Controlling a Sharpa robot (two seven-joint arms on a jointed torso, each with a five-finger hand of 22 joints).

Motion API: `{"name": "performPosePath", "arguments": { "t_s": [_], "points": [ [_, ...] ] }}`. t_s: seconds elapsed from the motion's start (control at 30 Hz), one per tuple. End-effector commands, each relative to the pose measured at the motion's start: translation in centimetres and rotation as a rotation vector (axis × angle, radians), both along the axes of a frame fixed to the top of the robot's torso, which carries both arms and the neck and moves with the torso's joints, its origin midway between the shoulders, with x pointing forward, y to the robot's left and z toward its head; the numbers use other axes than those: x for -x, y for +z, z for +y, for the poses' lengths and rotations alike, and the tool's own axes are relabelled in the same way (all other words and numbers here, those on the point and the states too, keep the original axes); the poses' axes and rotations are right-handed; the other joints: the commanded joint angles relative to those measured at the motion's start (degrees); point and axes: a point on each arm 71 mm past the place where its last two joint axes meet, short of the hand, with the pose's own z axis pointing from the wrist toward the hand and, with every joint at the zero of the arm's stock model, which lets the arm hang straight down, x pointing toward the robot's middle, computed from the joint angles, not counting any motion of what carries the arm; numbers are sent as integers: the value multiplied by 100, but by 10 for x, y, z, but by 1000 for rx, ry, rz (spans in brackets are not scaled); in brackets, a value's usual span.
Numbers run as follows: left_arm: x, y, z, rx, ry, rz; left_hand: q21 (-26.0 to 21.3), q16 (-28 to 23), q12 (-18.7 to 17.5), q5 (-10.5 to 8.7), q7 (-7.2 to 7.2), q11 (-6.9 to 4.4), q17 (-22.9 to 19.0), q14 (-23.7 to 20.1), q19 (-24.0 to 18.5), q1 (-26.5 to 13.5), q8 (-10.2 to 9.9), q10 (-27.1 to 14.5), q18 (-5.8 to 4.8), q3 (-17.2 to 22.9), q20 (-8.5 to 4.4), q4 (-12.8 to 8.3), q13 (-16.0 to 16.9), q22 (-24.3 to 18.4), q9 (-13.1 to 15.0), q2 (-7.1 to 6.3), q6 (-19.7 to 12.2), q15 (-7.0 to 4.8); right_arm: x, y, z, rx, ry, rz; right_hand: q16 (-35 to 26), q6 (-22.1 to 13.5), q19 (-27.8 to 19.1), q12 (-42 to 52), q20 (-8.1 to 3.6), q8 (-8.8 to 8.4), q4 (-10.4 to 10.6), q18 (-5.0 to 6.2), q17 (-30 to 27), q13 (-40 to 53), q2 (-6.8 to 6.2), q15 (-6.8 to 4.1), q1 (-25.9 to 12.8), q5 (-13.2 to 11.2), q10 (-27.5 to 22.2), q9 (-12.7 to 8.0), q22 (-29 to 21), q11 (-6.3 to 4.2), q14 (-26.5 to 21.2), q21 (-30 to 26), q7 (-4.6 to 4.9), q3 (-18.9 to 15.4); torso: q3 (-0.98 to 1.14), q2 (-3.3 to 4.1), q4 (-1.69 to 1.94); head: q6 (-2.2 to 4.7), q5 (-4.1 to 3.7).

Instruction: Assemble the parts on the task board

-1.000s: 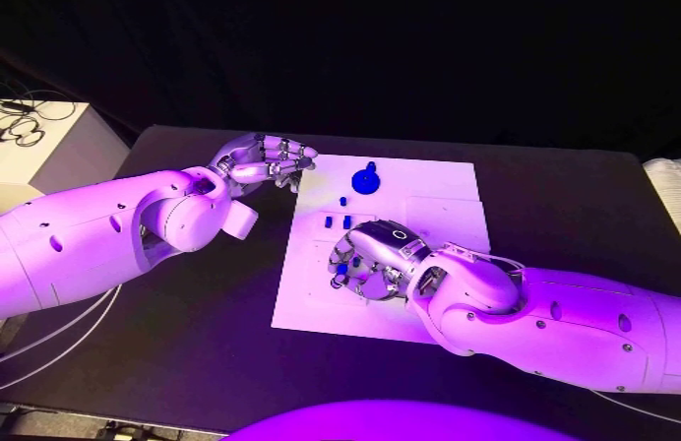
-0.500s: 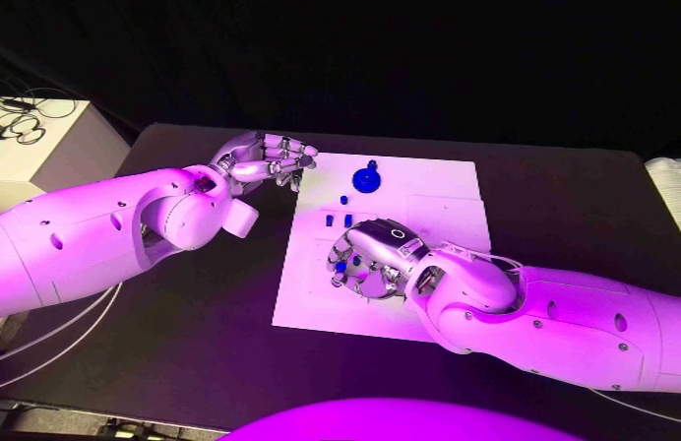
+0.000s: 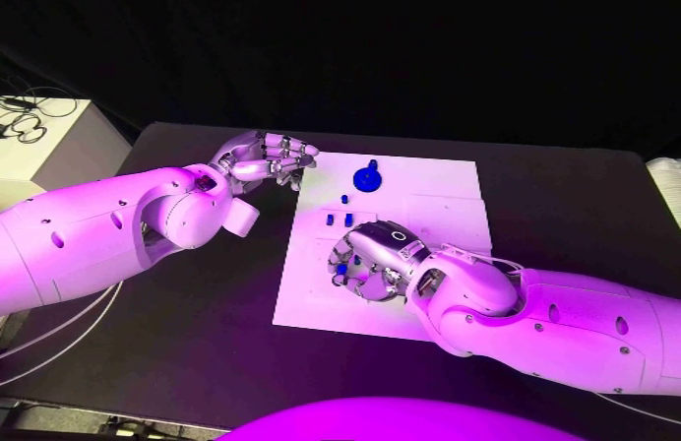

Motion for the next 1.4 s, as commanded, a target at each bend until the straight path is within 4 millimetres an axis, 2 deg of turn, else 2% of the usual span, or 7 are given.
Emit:
{"name": "performPosePath", "arguments": {
  "t_s": [0.03, 0.47, 1.07, 1.27, 1.3, 1.33, 1.4],
  "points": [
    [1, 1, -2, 7, -19, -2, -35, 17, 20, 0, 8, -1, -6, 6, 2, -1, 1, -20, 78, -28, 20, -5, 8, -6, -7, 20, -25, 17, 3, 0, 0, -7, 9, -14, 18, -45, 240, 7, -46, 25, -480, -88, -6, 23, 35, -40, -5, 39, 537, 6, 852, -512, 134, 22, 1, 448, 2, 1, 2, 7, 4],
    [1, 1, -2, 6, -22, 0, -40, 23, 33, -1, 7, -2, -4, 6, 4, 14, 1, -37, 79, -30, 23, -8, 15, -8, -10, 23, -37, 16, 3, 0, 0, -3, 5, -28, 22, -44, 243, 4, -46, 26, -496, -90, 4, 28, 32, -40, -8, 39, 538, 9, 859, -513, 136, 30, 0, 453, -1, 2, -5, 14, 11],
    [1, 0, -2, 4, -24, 3, -41, 22, 35, -2, 8, 0, -15, 0, 4, 12, 0, -41, 79, -32, 23, -6, 16, -8, -11, 23, -41, 17, 4, -8, 7, 116, 51, -39, -2, -80, 220, -50, -36, 12, -563, -80, -42, 59, 12, -25, -123, 29, 491, 26, 832, -496, 122, -15, 20, 453, -3, -2, 0, 0, 8],
    [1, 0, -2, 4, -24, 4, -41, 22, 35, -2, 8, 0, -15, 0, 4, 12, 0, -41, 79, -32, 23, -6, 16, -8, -11, 23, -41, 17, 4, -8, 8, 96, 70, -43, -2, -287, 151, -274, 14, -107, -570, -49, -39, 33, -123, 40, -403, 20, 184, 8, 739, -418, 121, -161, 56, 324, -1, -6, -8, 5, 12],
    [1, 0, -2, 4, -24, 4, -41, 22, 35, -2, 8, 0, -15, 0, 4, 12, 0, -41, 79, -32, 23, -6, 16, -8, -11, 23, -41, 17, 4, -8, 8, 87, 74, -44, -31, -343, 114, -352, 43, -137, -555, -31, -103, 7, -180, 88, -504, -243, 60, 6, 687, -408, 103, -241, 70, 262, -1, -6, -8, 5, 12],
    [1, 0, -2, 4, -24, 4, -41, 22, 35, -2, 8, 0, -15, 0, 4, 12, 0, -41, 79, -32, 23, -6, 16, -8, -11, 23, -41, 17, 4, -8, 8, 81, 76, -44, -60, -362, 98, -368, 55, -147, -558, -23, -164, -1, -197, 80, -524, -275, 27, 6, 663, -372, 87, -277, 68, 251, -1, -6, -8, 5, 12],
    [1, 0, -2, 4, -24, 4, -41, 22, 35, -2, 8, 0, -15, 0, 4, 12, 0, -41, 79, -32, 23, -6, 16, -8, -11, 23, -41, 17, 4, -8, 8, 72, 79, -45, -257, -523, -57, -474, 105, -237, -539, 52, -515, -66, -302, 142, -646, -302, -267, -21, 432, -305, -41, -616, 92, 184, -1, -6, -8, 5, 12]
  ]
}}
